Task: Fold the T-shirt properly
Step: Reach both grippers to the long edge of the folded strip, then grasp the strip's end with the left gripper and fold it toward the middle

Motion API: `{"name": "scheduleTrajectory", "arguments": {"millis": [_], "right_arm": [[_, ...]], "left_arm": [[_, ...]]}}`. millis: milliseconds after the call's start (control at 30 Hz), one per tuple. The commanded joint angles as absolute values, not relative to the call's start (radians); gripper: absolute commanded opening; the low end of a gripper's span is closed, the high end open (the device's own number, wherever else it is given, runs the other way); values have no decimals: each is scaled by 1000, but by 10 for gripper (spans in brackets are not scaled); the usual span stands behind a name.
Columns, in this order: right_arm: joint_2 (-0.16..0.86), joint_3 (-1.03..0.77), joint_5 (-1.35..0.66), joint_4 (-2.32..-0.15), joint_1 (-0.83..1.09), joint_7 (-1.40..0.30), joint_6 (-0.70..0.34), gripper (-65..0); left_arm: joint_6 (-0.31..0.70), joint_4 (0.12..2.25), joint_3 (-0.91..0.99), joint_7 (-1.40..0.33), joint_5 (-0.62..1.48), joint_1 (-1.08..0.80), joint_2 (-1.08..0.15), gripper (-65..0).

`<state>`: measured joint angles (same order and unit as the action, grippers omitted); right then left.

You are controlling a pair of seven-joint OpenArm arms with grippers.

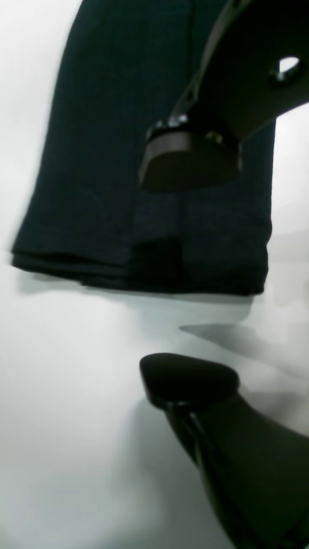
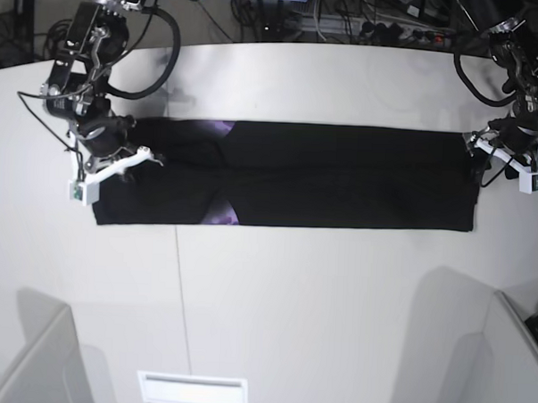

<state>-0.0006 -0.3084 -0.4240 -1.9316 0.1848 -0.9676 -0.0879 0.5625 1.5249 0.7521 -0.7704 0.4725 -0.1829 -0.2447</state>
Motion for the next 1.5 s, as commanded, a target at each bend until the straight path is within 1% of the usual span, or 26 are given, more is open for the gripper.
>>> {"name": "scheduleTrajectory", "arguments": {"millis": [0, 67, 300, 533, 600, 633, 700, 767, 900, 933, 1167, 1467], "right_arm": [[2, -311, -437, -1952, 176, -944, -116, -650], [2, -312, -437, -1952, 185, -946, -139, -650], [2, -314, -437, -1954, 205, -944, -139, -650], [1, -314, -437, -1969, 216, -946, -139, -650], [1, -315, -437, -1969, 225, -944, -139, -650], [1, -317, -437, -1971, 226, -944, -139, -650], [1, -321, -437, -1971, 228, -944, -139, -650], [2, -321, -437, -1971, 237, -944, -139, -650], [2, -323, -438, -1983, 240, -944, -140, -650], [2, -323, -438, -1983, 240, -944, -140, -650], [5, -325, -549, -1983, 242, -944, -140, -650], [2, -325, -556, -1982, 242, -947, -140, -650]], "left_arm": [[570, 1538, 757, -754, 483, -163, -262, -87], [570, 1518, 757, -757, 475, -143, -260, -87], [570, 1395, 757, -756, 473, -73, -266, -87], [570, 1287, 656, -753, 472, -41, -268, -89], [570, 1265, 648, -753, 472, -36, -268, -100], [570, 1250, 644, -753, 472, -33, -268, -127], [570, 1224, 644, -753, 472, -30, -268, -224], [570, 1205, 644, -753, 472, -28, -268, -339], [570, 1199, 644, -753, 472, -28, -282, -604], [570, 1199, 647, -753, 472, -28, -283, -650], [570, 1211, 653, -753, 473, -31, -335, -650], [570, 1383, 684, -751, 473, -96, -346, -650]]}}
